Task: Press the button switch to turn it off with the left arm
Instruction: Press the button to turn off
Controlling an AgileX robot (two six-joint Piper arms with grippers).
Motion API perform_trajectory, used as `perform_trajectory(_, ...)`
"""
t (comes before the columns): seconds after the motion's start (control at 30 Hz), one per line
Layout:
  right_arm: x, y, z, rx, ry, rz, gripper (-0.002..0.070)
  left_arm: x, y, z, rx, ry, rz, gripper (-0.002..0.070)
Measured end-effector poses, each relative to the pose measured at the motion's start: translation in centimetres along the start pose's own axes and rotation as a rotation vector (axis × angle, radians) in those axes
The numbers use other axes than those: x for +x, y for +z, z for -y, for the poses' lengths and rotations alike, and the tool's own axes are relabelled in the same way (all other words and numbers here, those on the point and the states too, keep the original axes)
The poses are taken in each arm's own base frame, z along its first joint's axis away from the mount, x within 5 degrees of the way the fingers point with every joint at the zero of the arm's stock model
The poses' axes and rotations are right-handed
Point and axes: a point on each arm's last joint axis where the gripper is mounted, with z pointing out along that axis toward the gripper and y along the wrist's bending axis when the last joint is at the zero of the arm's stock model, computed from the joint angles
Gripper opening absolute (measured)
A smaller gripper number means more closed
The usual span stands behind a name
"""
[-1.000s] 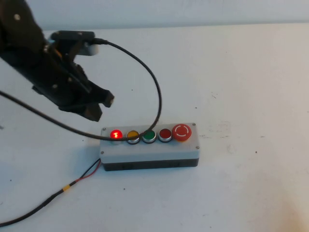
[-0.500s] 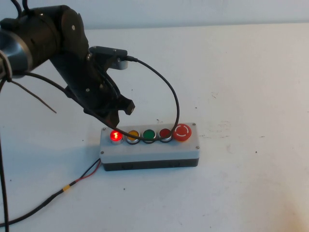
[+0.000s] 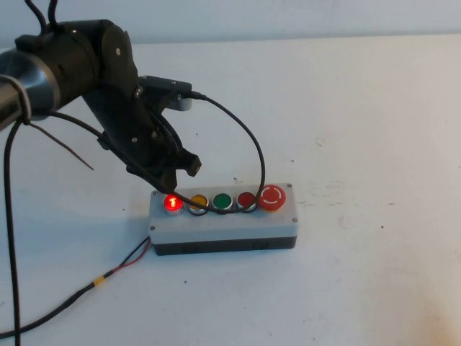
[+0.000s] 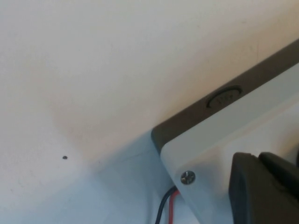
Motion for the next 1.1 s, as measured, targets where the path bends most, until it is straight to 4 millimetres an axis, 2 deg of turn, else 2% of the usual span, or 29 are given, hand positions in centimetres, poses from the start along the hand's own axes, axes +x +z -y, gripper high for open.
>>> perform_trajectory(0.37,0.0,0.0,0.0,0.000,0.000,0.000,-0.0016,0.0,0.1,0.0,0.000,0.023,-0.001,-0.0003)
perform_trajectory(0.63,0.0,0.0,0.0,0.000,0.000,0.000,-0.0016,0.9,-2.8,0.7,0.003,0.054,0.012,-0.0003)
perform_trajectory(1.1,0.0,0.0,0.0,0.000,0.000,0.000,-0.0016,0.4,-0.5,0.9,0.085,0.079,-0.029,-0.0003)
